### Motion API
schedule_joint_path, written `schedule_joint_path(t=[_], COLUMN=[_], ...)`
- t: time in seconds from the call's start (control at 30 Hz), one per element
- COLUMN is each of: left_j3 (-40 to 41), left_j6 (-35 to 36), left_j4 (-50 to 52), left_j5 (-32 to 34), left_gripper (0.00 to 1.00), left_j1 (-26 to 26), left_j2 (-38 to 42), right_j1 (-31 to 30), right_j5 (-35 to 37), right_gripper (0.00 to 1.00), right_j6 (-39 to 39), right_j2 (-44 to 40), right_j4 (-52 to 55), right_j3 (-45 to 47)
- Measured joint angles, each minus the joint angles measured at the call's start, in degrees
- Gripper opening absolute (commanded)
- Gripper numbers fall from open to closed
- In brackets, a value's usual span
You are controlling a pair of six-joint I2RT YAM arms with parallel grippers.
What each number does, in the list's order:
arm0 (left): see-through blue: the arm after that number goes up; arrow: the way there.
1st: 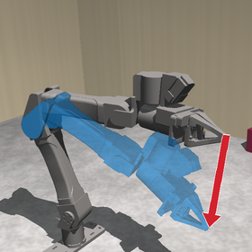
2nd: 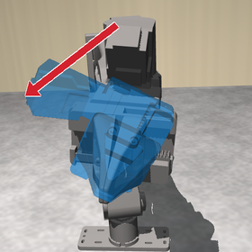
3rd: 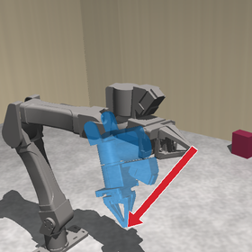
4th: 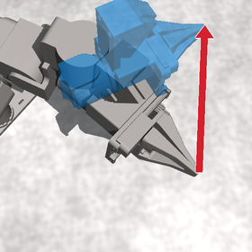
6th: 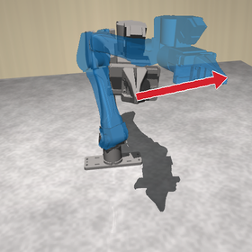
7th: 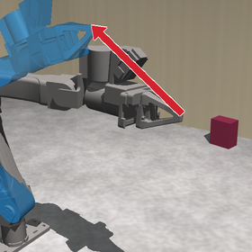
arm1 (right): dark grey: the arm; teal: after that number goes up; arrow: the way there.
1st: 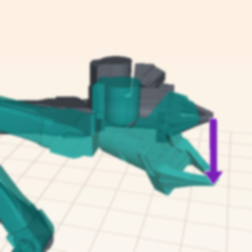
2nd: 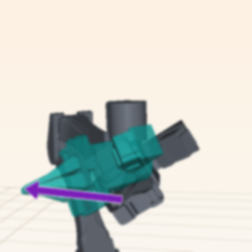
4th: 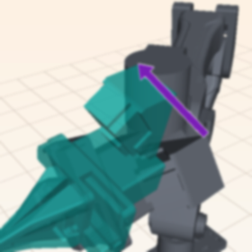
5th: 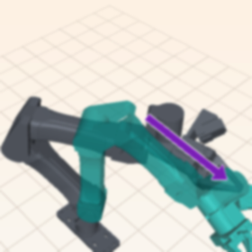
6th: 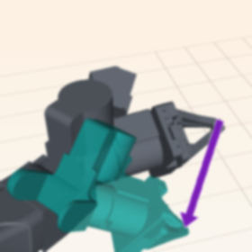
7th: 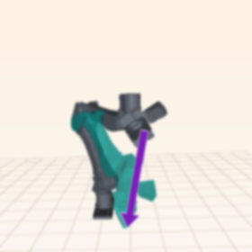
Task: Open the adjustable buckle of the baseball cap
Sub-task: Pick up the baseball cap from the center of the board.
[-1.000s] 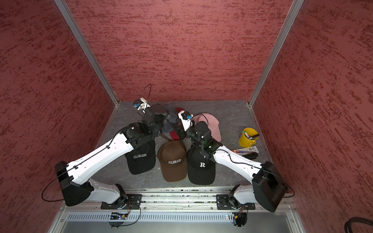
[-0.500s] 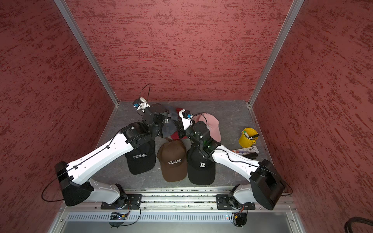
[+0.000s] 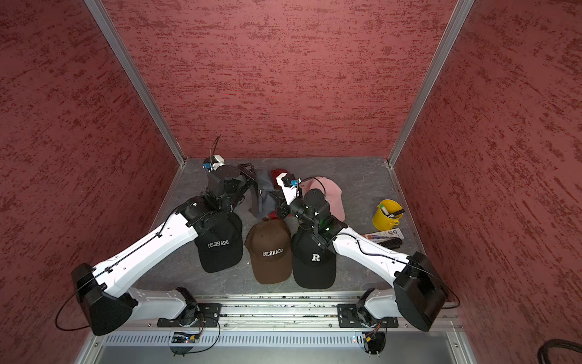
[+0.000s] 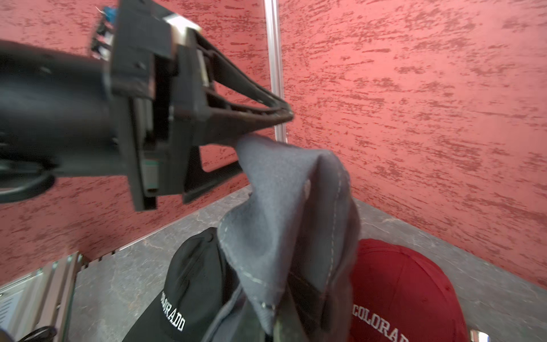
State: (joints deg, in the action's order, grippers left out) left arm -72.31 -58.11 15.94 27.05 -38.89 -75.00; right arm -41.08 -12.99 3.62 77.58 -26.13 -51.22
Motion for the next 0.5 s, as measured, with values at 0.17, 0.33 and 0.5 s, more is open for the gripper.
schedule_joint_path(t=[0.17, 0.33, 0.5], left_j3=[1.29, 0.96, 0.83], left_j6=[5.77, 13.66, 26.8], left_j4=[-0.7, 1.09, 3.37], left_j5=[-8.98, -14.47, -15.47], left_gripper=[0.82, 0.87, 0.87], left_j1=[1.95, 2.75, 2.8], left_j2=[0.98, 3.34, 7.76], right_j1=[3.58, 7.61, 11.21], right_j5=[-5.53, -12.09, -18.34], right_gripper=[0.0, 0.0, 0.0], right_j6=[2.82, 6.14, 9.09], right_j2=[0.0, 0.02, 0.94], right_j4=[1.03, 1.77, 2.1], right_j3=[-0.44, -2.32, -5.35])
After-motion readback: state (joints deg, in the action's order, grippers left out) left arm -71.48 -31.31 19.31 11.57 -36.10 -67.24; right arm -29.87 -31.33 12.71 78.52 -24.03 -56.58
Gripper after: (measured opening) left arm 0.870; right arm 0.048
